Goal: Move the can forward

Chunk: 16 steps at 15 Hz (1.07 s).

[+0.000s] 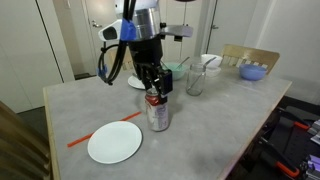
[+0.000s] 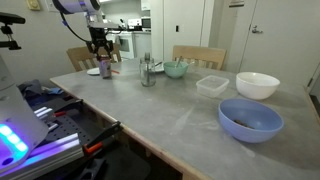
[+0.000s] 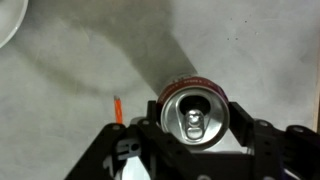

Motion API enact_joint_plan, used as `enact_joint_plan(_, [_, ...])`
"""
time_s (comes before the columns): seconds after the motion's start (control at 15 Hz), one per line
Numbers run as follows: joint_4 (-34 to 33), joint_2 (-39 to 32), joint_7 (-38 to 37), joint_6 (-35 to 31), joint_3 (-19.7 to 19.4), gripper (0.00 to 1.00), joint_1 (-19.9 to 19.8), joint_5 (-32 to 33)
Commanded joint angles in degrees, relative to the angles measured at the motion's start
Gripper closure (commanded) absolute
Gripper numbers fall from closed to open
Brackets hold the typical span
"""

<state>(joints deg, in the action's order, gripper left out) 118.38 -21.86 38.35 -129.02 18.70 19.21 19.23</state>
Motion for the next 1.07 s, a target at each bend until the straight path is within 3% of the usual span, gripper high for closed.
enact_joint_plan(0.0, [-1.73,-1.02,-1.81,1.76,-0.39,0.4,0.5,1.61])
enact_joint_plan(0.13, [-1.79,-0.94,-2.18,1.89,-0.45,0.28,0.47,1.92])
enact_joint_plan(0.27, [-2.01,-0.91,-2.33,2.25,-0.45,0.07,0.43,2.06])
enact_joint_plan(0.4, [-2.45,-0.9,-2.64,2.84,-0.55,0.0,0.49,2.2])
enact_joint_plan(1.0, [-5.27,3.09,-6.45,5.52,-0.61,0.0,0.32,1.76])
